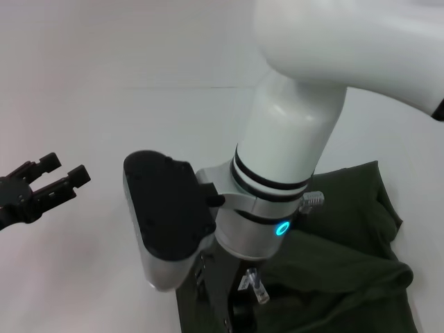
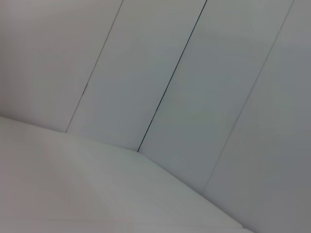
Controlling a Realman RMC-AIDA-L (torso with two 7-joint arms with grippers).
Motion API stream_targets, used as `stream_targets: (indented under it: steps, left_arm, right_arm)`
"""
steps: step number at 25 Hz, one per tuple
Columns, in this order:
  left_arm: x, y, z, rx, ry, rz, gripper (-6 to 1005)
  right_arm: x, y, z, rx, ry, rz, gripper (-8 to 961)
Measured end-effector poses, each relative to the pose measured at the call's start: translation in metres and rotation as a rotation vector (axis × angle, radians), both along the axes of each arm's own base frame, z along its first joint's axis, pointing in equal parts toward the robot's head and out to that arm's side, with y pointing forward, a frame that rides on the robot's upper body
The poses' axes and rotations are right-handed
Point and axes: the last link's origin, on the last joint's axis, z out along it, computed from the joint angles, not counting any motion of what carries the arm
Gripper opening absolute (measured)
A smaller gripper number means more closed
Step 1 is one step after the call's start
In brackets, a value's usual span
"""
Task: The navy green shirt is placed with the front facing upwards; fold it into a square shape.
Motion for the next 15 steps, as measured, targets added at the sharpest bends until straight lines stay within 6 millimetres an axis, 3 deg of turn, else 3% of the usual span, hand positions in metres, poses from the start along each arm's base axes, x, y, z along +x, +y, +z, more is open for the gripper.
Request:
stream_targets:
  steps: [15]
  left_arm:
    - [-0.001,0.002,-0.004,0.01,0.011,0.008,947]
  right_arm:
    - [0.015,-0.011,-0.015,-0.028,-0.027,0.085,887]
